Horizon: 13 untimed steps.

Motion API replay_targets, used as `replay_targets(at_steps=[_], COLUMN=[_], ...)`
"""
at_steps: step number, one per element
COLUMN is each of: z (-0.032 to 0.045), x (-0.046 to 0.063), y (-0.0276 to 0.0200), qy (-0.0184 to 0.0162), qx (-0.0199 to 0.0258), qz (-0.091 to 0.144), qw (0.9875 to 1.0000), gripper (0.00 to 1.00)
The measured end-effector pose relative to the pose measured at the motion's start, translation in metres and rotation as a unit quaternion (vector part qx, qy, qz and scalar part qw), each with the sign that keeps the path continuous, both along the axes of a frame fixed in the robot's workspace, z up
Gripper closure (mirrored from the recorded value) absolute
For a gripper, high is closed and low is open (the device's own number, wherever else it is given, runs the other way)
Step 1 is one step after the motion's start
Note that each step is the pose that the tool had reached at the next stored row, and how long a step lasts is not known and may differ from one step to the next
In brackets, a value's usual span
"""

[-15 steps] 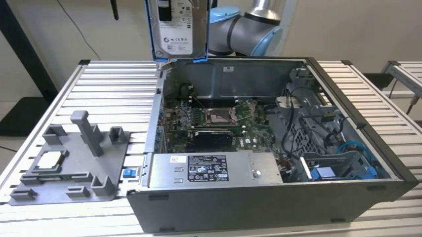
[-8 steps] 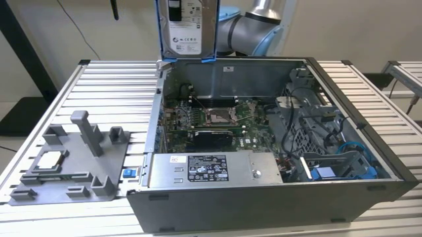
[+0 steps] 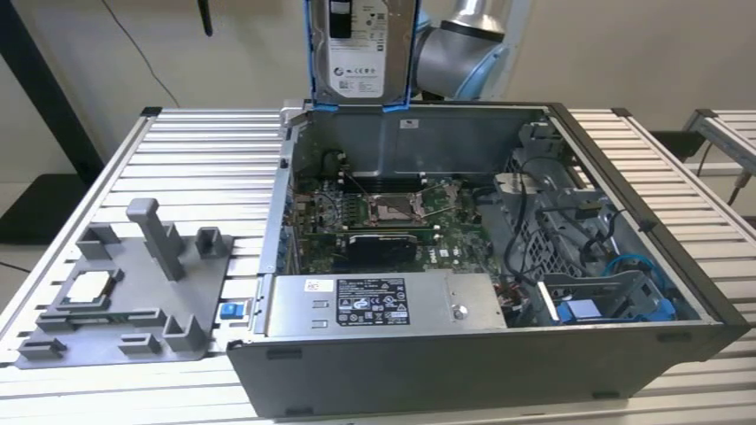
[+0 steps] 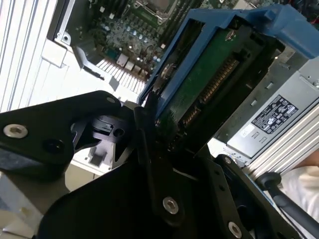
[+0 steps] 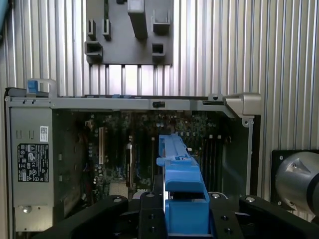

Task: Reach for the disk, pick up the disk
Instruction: 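Pick up the disk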

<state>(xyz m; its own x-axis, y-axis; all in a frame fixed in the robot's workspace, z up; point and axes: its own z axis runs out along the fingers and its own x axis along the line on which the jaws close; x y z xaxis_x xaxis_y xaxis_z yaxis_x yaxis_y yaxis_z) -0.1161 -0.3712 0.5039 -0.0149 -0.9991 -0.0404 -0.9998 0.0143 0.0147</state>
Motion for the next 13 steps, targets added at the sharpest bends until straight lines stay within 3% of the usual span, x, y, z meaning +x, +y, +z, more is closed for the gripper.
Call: replay_targets(at_steps=[13], z=[0.0], x=[0.042], y=[0.0], qy=[0.0012], qx=[0.0], qz=[0.0], qw=[1.0], gripper=[1.0])
